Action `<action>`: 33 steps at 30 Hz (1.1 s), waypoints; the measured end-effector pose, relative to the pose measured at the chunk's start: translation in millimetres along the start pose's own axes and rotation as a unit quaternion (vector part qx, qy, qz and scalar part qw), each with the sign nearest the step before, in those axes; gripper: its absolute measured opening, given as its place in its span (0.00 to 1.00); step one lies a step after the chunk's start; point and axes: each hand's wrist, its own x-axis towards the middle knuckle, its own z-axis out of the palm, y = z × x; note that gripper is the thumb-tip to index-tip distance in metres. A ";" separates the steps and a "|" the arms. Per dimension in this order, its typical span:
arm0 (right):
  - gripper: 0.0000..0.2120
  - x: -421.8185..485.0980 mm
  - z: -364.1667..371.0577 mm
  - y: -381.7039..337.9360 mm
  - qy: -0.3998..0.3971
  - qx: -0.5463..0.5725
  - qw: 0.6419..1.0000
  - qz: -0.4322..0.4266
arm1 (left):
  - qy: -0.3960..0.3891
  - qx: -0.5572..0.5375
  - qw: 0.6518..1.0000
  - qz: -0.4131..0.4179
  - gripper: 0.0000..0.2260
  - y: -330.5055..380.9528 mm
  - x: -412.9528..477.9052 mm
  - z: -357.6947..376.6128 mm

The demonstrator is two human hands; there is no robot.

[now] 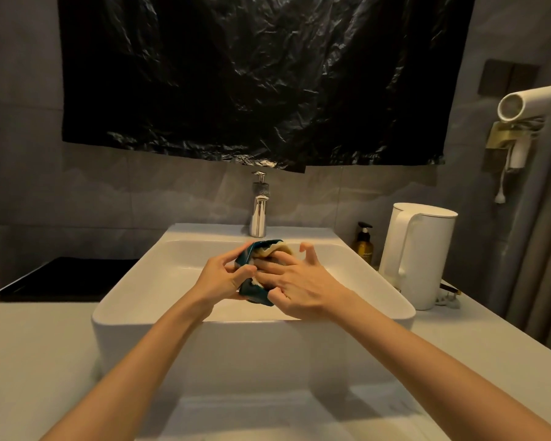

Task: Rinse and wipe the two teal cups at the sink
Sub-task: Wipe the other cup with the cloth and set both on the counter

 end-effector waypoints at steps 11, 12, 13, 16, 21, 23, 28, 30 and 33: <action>0.25 -3.9 -4.6 -6.3 0.085 -0.129 0.987 0.050 | 0.024 -0.040 0.999 0.012 0.22 -0.2 -1.8 -0.5; 0.25 -5.3 -4.5 -6.1 0.080 -0.134 0.986 0.053 | 0.026 -0.036 0.999 0.013 0.22 -0.8 -1.5 -0.8; 0.24 -7.0 -4.9 -5.6 0.076 -0.136 0.986 0.053 | 0.027 -0.031 0.999 0.014 0.22 -1.6 -1.1 -0.8; 0.21 -12.1 -9.2 -2.1 0.072 -0.094 0.992 0.040 | 0.024 -0.014 0.999 0.016 0.22 -2.6 -0.7 -0.2; 0.22 -15.0 -11.0 -4.8 0.037 0.063 0.997 0.040 | 0.018 -0.002 1.000 0.021 0.23 -3.1 -0.7 -0.4; 0.21 -13.6 -7.1 -9.5 0.034 0.134 0.989 0.054 | 0.007 0.004 1.000 0.025 0.22 -3.4 -1.8 0.2; 0.13 -10.0 1.7 -19.9 0.025 0.298 0.946 0.121 | 0.013 0.003 1.000 0.024 0.23 -3.1 -1.7 -1.4; 0.13 -11.3 -1.2 -20.1 0.020 0.295 0.947 0.128 | 0.018 -0.005 1.000 0.021 0.23 -2.8 -1.0 -1.8; 0.12 -14.4 -5.4 -7.0 0.049 0.107 0.992 0.038 | 0.019 -0.015 0.999 0.024 0.23 -3.2 -1.0 -0.4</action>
